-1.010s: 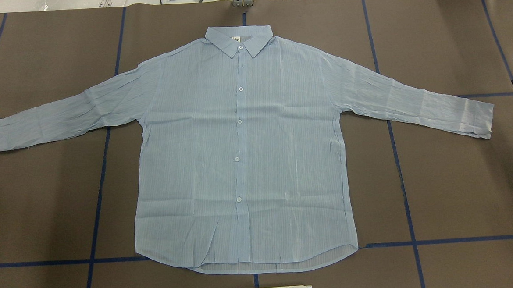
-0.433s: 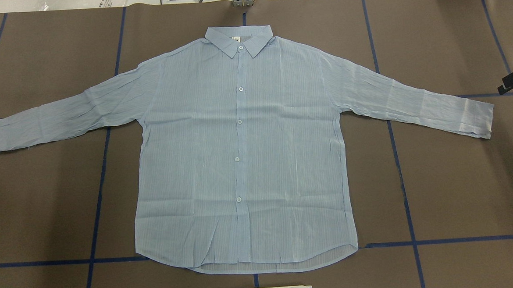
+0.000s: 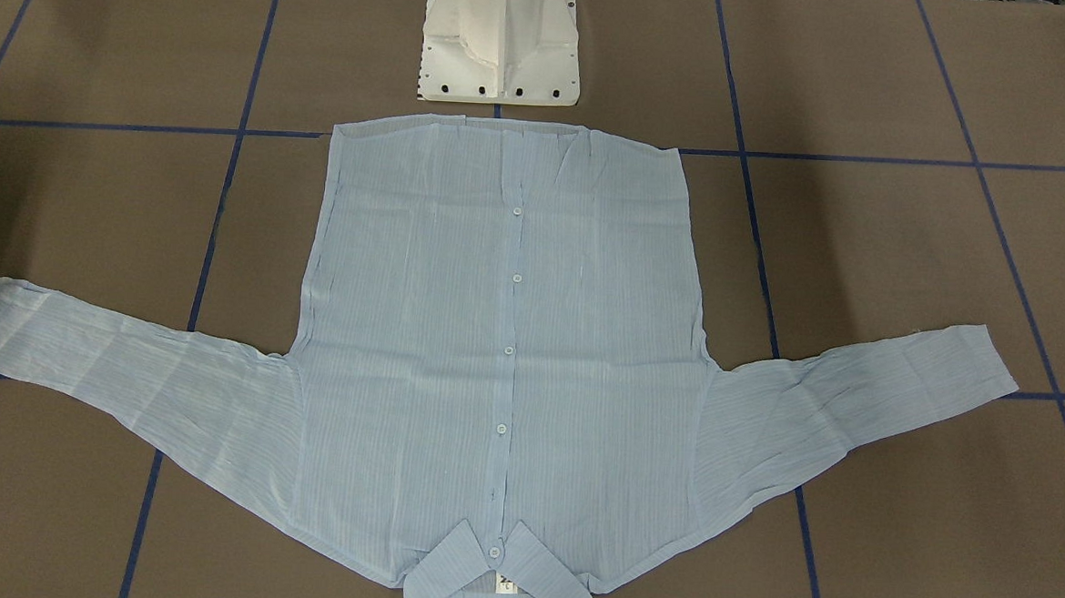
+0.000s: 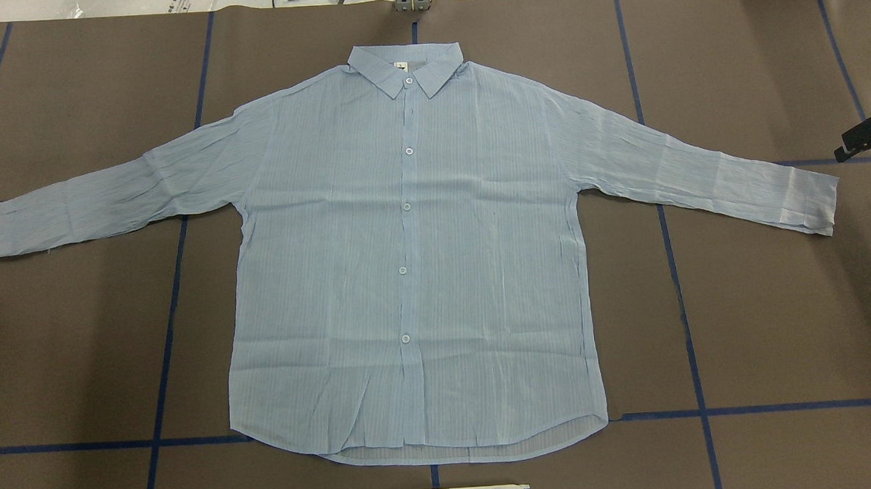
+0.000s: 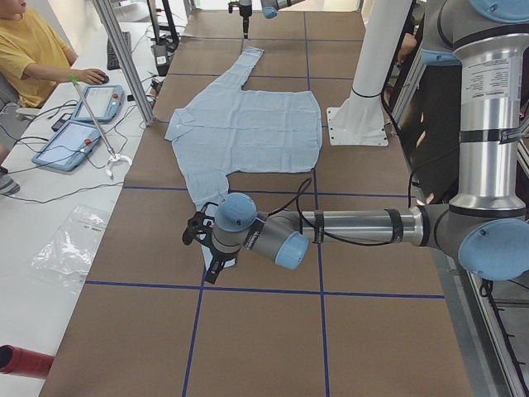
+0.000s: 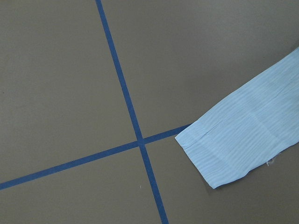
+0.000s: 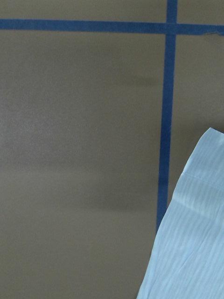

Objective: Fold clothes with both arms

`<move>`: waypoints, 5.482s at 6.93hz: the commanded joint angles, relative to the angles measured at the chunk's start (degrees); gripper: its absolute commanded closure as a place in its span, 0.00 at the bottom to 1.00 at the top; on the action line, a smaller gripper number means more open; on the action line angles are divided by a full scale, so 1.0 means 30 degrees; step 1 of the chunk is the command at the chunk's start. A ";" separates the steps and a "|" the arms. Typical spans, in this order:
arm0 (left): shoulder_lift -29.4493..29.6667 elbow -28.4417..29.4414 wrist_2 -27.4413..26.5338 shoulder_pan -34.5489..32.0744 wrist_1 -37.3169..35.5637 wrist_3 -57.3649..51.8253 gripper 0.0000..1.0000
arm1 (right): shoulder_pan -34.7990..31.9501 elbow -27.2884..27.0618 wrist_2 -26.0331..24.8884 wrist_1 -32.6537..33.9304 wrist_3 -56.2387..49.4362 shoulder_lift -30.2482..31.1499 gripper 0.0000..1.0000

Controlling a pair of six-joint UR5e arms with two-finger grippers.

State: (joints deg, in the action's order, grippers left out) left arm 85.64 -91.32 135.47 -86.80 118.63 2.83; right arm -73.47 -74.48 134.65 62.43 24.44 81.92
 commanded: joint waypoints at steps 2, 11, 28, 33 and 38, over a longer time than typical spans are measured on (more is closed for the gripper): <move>0.0106 0.0030 -0.0099 -0.0012 0.0037 0.0053 0.00 | 0.0437 0.0156 0.0030 -0.0008 0.0174 -0.0031 0.00; 0.0106 -0.0087 0.0018 0.0017 0.0096 0.0024 0.00 | 0.1199 0.1475 -0.0029 0.0021 0.0174 -0.0646 0.15; 0.0077 0.0030 0.0048 -0.0012 0.0682 0.0170 0.00 | 0.0818 -0.0854 0.2603 0.0256 0.1952 -0.0972 1.00; 0.0077 0.0001 0.0048 -0.0012 0.0682 0.0170 0.00 | 0.4678 -0.4090 0.2171 0.0021 1.3483 -0.4120 1.00; 0.0048 -0.0028 0.0048 0.0017 0.0711 0.0170 0.00 | 0.9255 0.2443 -0.4539 0.0110 2.1901 -1.5203 1.00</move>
State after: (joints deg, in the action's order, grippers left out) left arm 85.82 -91.31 135.59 -86.82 120.76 3.32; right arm -47.08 -76.04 123.74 62.86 85.81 47.07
